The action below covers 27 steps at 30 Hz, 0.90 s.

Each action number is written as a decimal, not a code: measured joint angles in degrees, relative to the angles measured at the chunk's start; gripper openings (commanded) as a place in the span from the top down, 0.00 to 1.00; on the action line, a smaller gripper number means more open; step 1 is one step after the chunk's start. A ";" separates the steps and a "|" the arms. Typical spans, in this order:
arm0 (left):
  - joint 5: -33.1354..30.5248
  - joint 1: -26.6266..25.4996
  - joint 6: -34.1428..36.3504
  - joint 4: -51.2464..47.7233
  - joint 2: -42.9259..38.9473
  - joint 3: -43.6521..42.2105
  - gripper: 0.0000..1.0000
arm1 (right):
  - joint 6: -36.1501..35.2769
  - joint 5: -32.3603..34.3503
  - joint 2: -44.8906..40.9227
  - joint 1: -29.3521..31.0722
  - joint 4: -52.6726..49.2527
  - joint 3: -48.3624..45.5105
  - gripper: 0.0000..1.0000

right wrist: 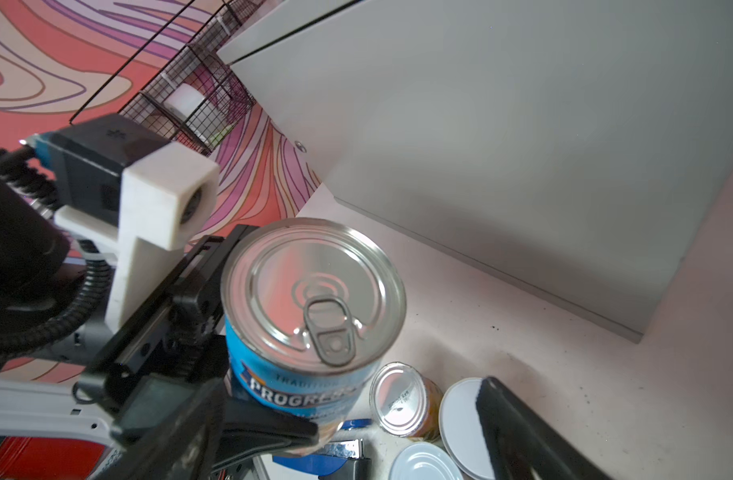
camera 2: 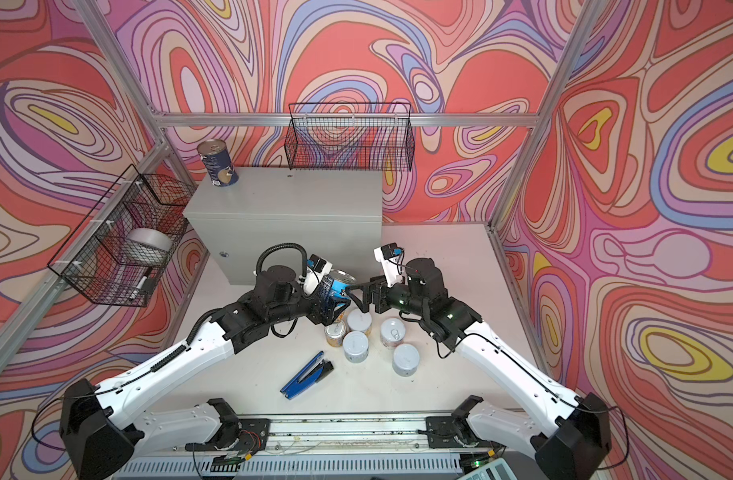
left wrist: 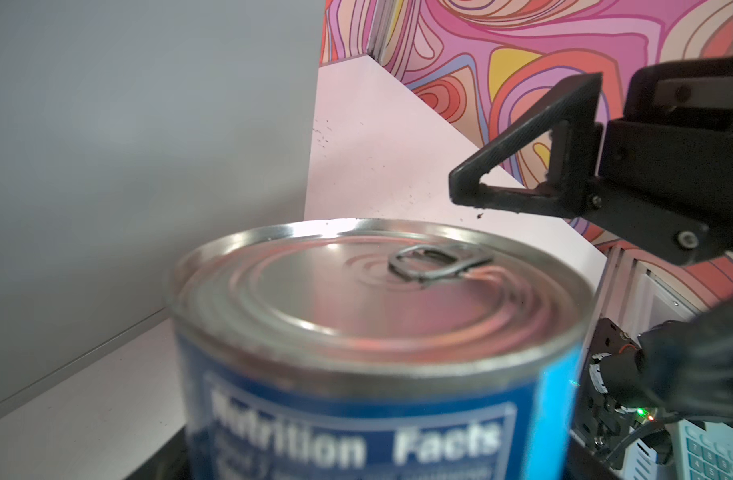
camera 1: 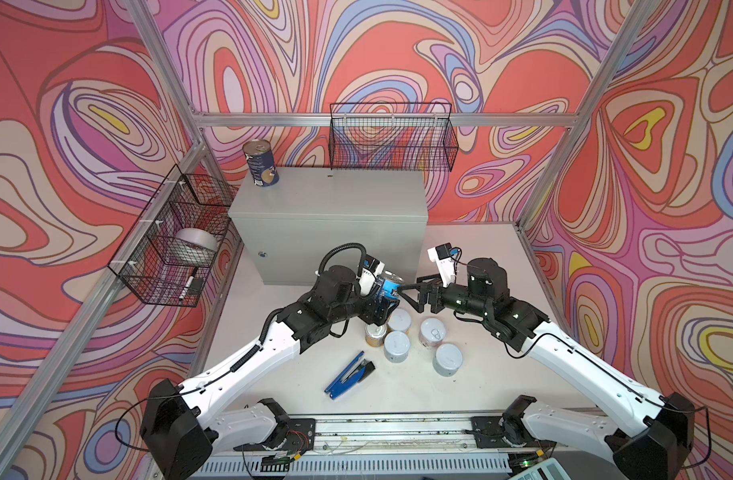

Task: Place and organize the canned foods onto the counter
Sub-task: 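Open the right gripper and draw it back while the left gripper holds the can, then lift the blue-labelled can with the left gripper up toward the cabinet top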

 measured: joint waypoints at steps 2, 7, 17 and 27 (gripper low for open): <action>-1.20 0.00 0.00 -0.39 0.00 0.39 0.39 | -0.55 2.27 -0.74 0.00 0.07 -1.22 0.02; -1.90 0.04 0.20 -0.87 -0.44 0.46 0.39 | -1.66 8.37 -2.80 0.00 0.22 -4.13 0.02; -1.66 0.04 0.66 -2.29 -0.94 0.68 0.39 | -1.97 19.37 -6.80 0.00 1.16 -8.61 0.02; -0.35 0.04 1.70 -2.99 -0.96 1.81 0.39 | -1.88 25.94 -8.70 0.00 1.84 -11.26 0.02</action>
